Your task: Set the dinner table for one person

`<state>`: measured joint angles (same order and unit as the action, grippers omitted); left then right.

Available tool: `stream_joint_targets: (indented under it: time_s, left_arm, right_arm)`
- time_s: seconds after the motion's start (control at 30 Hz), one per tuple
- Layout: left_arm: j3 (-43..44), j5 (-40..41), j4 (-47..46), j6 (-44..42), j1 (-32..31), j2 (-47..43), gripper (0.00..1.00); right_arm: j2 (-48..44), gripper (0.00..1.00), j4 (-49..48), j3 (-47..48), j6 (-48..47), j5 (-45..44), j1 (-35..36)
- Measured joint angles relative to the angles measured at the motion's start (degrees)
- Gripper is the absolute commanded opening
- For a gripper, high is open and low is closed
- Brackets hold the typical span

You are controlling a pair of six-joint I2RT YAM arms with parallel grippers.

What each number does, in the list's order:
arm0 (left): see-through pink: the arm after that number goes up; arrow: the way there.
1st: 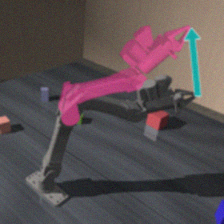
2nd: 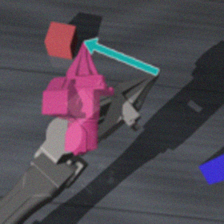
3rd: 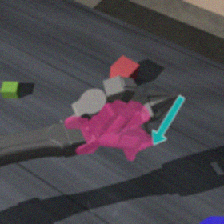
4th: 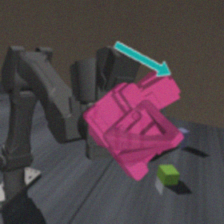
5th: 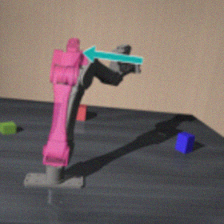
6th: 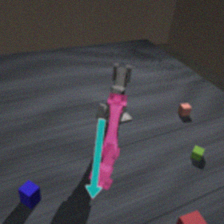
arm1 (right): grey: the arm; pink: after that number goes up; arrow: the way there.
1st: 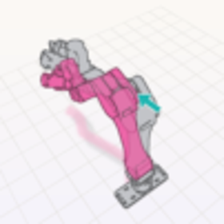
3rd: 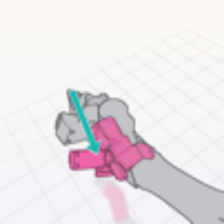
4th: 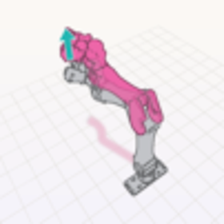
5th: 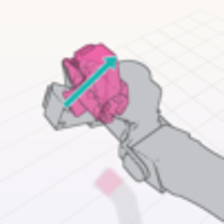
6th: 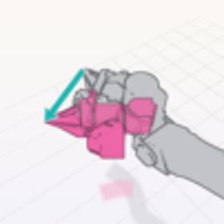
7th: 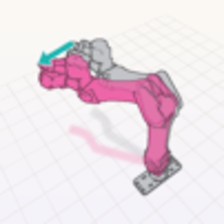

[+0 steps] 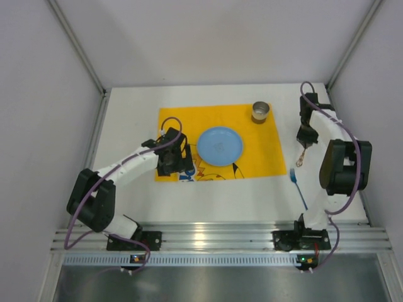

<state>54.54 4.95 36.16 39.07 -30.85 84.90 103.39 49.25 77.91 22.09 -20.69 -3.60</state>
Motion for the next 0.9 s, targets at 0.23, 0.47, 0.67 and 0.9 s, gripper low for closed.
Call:
stream_joint_targets:
  time_s: [0.23, 0.47, 0.67, 0.9]
  left_arm:
    - [3.9, 0.0, 0.7, 0.0, 0.0, -0.5, 0.99]
    - [3.9, 0.3, 3.1, 0.4, 0.0, -5.0, 0.99]
    - [3.5, 0.5, 4.9, 1.8, 0.0, -9.3, 0.98]
    - [2.7, 1.6, 8.2, 3.0, 0.0, -14.0, 0.98]
  right_arm:
    - [-9.6, 0.0, 4.0, 5.7, 0.5, -1.8, 9.6]
    - [-20.5, 0.0, 5.3, 0.6, 3.3, 5.1, 17.3]
    - [-20.1, 0.0, 0.0, -9.4, 3.4, 14.8, 25.8]
    - [-7.8, 0.0, -3.4, -6.4, 0.4, 15.9, 26.3]
